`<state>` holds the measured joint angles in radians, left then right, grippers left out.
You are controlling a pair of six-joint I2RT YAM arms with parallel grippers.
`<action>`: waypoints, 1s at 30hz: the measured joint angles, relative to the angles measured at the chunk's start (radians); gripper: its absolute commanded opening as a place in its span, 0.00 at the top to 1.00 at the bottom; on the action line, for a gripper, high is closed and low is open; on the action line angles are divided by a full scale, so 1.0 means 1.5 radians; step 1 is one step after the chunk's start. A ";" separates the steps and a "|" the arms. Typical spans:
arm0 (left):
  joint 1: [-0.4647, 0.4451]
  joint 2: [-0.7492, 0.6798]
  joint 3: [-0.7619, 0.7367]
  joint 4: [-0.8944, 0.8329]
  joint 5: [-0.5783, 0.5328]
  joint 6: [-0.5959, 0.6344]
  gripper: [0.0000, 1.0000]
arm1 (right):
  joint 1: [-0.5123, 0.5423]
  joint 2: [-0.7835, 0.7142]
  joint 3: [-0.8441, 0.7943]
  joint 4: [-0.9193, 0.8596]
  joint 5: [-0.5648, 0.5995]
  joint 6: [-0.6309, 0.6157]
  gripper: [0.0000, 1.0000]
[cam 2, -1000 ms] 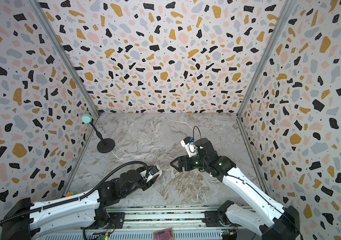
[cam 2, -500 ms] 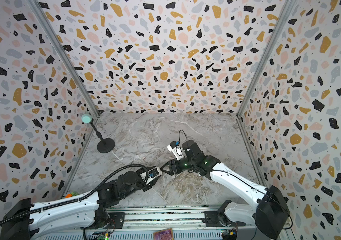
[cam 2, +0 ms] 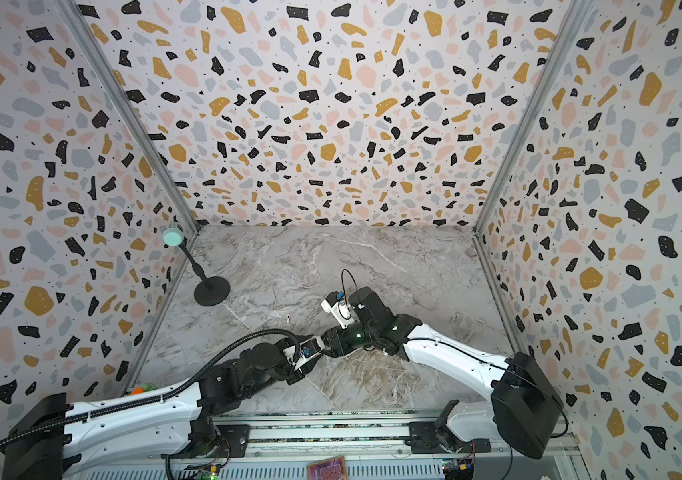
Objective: Insert the wireless bluetooth earbuds into the charging case
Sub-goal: 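Close the right gripper on the pink case while the left gripper releases and withdraws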
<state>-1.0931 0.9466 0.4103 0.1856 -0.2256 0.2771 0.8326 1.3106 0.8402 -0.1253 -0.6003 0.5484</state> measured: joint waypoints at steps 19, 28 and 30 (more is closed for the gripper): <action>-0.002 0.000 0.000 0.001 0.001 0.000 1.00 | 0.016 0.028 -0.007 0.034 -0.024 0.006 0.68; -0.002 0.001 0.000 -0.001 0.001 0.000 0.91 | 0.015 0.028 -0.012 0.037 -0.022 0.002 0.83; -0.002 0.002 0.000 -0.001 0.000 0.000 0.72 | 0.015 0.028 -0.014 0.039 -0.022 0.003 0.87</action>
<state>-1.0962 0.9489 0.4103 0.1844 -0.2253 0.2775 0.8547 1.3533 0.8185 -0.0666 -0.6331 0.5526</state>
